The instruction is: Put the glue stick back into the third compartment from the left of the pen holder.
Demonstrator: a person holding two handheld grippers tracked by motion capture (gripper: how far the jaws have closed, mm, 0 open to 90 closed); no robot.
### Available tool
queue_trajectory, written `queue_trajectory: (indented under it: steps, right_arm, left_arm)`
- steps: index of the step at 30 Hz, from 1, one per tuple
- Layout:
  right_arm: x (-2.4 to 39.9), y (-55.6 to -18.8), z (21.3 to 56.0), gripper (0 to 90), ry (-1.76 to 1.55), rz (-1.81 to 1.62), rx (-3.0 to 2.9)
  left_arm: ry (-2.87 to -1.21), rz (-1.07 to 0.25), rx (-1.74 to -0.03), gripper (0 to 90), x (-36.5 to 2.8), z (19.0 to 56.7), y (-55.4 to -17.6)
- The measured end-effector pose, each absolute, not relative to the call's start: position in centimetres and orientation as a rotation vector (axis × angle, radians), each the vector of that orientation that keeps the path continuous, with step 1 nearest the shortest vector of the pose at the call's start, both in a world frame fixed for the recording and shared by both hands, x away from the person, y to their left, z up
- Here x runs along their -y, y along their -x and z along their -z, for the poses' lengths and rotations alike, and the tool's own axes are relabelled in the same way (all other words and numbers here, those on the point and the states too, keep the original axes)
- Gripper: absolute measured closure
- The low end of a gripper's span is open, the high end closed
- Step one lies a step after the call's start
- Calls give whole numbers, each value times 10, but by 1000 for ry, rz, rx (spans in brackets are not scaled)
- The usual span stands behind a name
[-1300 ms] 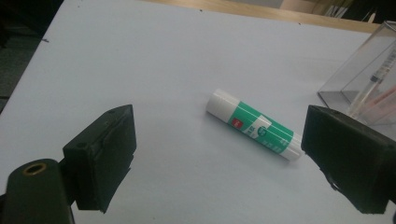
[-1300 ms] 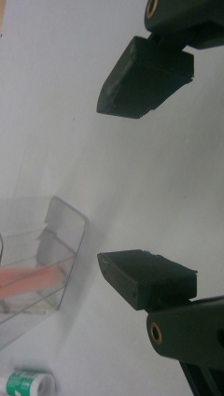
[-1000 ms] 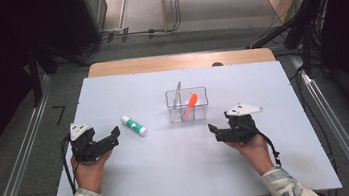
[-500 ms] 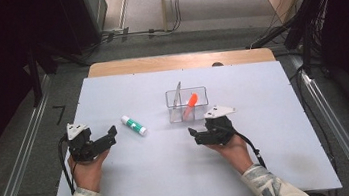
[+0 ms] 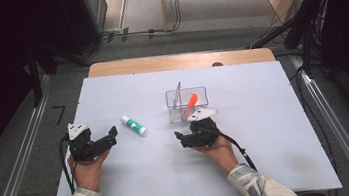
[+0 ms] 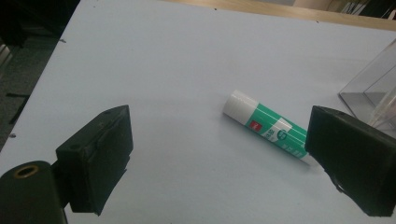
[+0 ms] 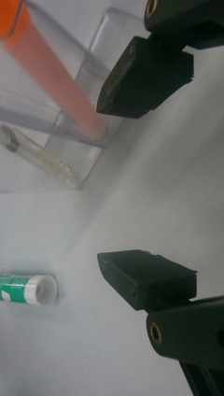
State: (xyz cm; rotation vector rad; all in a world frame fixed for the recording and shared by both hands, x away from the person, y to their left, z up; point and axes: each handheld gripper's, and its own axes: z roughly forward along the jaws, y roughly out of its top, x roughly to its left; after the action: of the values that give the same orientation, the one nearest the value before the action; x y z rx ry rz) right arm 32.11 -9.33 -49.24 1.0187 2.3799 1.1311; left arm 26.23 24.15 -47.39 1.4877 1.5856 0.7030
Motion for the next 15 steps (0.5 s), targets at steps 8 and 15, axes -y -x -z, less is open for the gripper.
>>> queue_trajectory:
  steps: [8, 15]
  right_arm:
    - [69, -321, 493, 227, -977, -1136, -2409]
    - [51, -322, 495, 241, -952, -1154, -2423]
  left_arm:
    - [-1482, -703, -1585, 83, -242, 473, -262]
    - [-1488, -696, -1580, 83, -241, 474, -262]
